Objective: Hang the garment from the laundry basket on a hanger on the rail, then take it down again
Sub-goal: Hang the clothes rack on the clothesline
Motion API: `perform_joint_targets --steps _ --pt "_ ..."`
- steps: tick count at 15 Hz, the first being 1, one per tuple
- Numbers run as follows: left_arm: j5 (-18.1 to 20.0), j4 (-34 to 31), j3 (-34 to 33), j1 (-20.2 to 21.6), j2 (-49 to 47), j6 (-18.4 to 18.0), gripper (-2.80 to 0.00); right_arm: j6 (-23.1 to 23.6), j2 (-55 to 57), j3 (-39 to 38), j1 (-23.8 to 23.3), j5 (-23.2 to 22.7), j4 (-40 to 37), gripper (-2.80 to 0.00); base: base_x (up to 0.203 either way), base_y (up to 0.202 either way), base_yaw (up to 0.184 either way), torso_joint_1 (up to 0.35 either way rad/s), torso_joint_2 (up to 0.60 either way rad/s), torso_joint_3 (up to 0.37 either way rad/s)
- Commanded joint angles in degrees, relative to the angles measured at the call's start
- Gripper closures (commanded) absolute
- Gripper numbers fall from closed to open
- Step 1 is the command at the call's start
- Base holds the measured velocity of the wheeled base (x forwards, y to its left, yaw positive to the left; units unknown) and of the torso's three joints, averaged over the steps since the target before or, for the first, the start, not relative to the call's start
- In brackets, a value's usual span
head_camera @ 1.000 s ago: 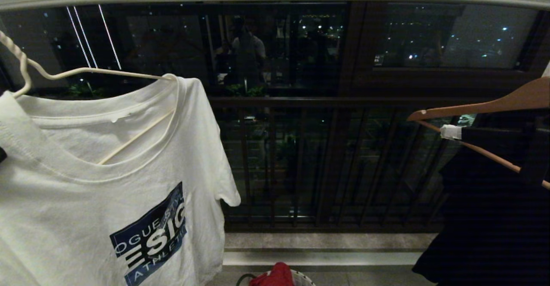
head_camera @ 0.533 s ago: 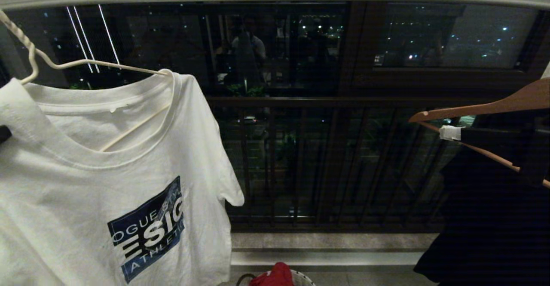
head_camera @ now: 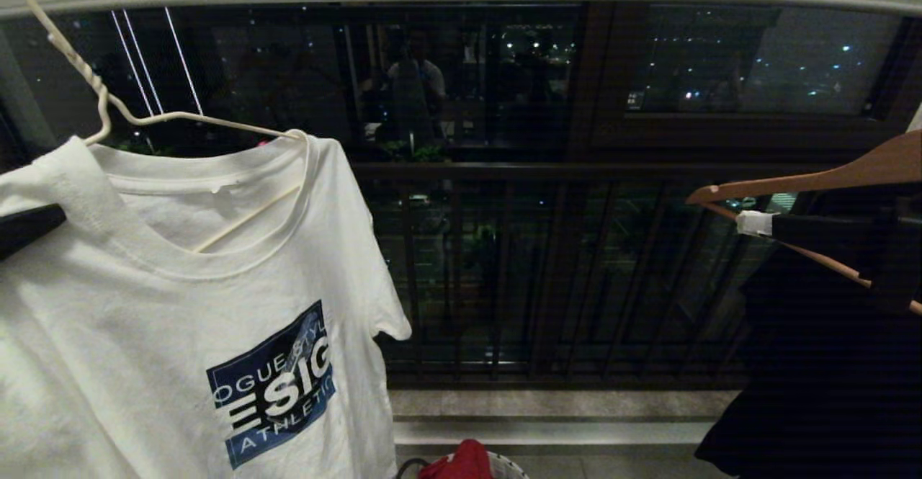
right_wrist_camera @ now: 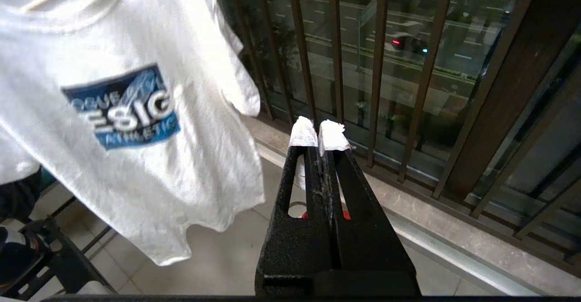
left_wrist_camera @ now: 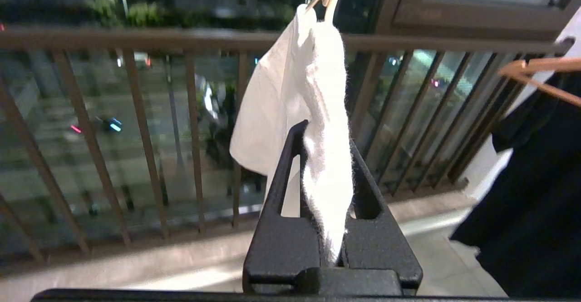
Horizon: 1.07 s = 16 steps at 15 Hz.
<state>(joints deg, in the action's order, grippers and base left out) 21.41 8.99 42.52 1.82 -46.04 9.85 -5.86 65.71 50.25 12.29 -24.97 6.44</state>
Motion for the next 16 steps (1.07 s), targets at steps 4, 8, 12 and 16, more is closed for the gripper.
perform_joint_targets --steps 4,8,12,16 --pt "0.1 4.4 0.5 0.0 -3.5 0.0 0.0 0.0 0.1 -0.1 0.0 -0.2 0.1 0.0 0.0 0.0 0.0 0.0 0.0 0.0" --pt "0.1 4.4 0.2 0.0 -4.9 -0.7 0.0 0.0 0.1 -0.2 0.0 -0.3 0.1 0.0 0.0 0.0 0.0 0.0 0.0 0.0" --pt "0.2 4.4 -0.9 0.0 -5.7 -1.1 0.0 0.0 0.1 -0.2 0.0 -0.2 0.1 0.0 0.0 0.0 0.0 0.0 0.0 0.0" --pt "0.3 4.4 -0.5 0.0 -6.1 -2.5 -2.8 0.0 0.1 -0.2 0.0 -0.2 0.2 0.0 0.0 0.0 0.0 0.0 0.0 0.0"
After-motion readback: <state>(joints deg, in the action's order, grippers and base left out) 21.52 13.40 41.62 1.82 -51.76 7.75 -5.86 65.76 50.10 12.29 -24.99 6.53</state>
